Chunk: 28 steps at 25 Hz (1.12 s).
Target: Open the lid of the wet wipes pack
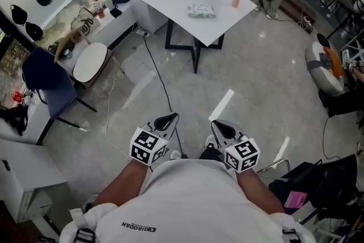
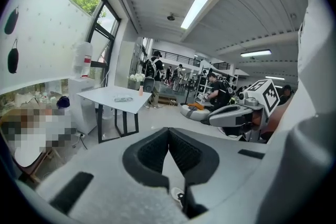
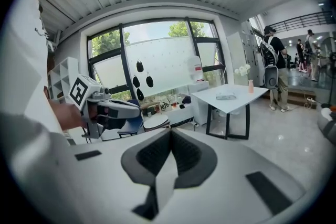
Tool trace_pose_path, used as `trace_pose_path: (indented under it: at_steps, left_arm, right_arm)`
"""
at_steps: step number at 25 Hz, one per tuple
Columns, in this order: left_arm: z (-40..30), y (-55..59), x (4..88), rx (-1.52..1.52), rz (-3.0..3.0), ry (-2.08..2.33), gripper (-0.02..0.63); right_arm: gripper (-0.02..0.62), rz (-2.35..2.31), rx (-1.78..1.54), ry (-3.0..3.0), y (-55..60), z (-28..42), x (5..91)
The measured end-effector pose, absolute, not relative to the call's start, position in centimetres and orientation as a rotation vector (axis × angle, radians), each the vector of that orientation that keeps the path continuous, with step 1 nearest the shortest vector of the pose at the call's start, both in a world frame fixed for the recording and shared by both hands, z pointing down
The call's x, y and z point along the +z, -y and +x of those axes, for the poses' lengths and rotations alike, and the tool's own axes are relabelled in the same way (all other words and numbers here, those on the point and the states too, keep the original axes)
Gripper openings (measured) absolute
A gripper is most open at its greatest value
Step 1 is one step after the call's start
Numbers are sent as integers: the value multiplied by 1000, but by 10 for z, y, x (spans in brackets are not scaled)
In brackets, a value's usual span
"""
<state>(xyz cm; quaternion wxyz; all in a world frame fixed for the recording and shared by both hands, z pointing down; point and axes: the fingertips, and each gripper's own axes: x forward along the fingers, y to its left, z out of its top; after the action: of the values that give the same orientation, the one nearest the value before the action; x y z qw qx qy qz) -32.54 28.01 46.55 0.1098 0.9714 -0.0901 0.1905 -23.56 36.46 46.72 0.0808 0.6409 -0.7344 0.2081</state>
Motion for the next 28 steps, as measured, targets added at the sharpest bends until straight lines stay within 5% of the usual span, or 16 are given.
trace_pose_path:
  at_steps: [28]
  left_arm:
    - [-105, -144, 463, 584, 2824, 442, 0]
  right_arm:
    - [6, 1757, 611, 2349, -200, -11, 466]
